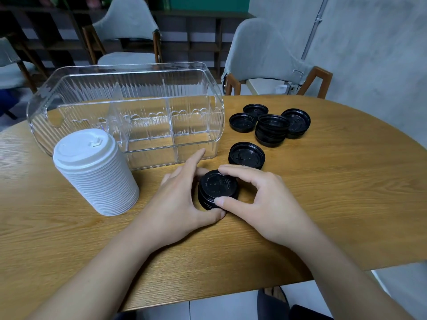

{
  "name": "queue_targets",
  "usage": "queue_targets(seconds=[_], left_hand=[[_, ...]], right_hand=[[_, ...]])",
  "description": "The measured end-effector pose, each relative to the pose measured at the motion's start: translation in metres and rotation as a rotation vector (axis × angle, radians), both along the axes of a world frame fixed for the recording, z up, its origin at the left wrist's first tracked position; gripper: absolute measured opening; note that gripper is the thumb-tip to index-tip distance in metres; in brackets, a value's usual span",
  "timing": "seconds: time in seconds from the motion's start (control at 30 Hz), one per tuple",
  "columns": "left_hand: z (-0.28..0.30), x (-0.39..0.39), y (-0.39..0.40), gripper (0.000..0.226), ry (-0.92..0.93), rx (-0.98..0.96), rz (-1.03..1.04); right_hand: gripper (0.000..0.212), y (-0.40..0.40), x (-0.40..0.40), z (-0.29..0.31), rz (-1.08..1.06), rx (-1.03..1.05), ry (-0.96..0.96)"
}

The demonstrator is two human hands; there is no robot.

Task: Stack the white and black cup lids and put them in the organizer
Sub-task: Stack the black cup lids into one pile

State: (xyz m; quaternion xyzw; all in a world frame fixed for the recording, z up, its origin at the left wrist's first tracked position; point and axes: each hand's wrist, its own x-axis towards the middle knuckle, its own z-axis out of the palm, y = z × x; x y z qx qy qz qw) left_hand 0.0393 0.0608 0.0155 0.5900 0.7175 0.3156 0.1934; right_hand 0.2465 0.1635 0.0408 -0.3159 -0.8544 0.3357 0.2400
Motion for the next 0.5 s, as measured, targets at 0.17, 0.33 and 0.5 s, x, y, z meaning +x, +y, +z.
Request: queue_targets(seconds=[0.17, 0.33, 0.5], left_hand=[[-0.004, -0.001, 0.003, 0.132, 0.004, 0.008, 0.022], [-0.006, -0.002, 0.003, 0.132, 0.0, 0.001, 0.028], [-0.007, -0.002, 0.004, 0.128, 0.002, 0.012, 0.009]], right_hand=[[0.06, -0.002, -0.001, -0.001, -0.058, 0.008, 0.005], [0.062, -0.008, -0.006, 0.0, -0.127, 0.038, -0.009], [0.055, -0.014, -0.009, -0.002, -0.137, 0.053, 0.003]])
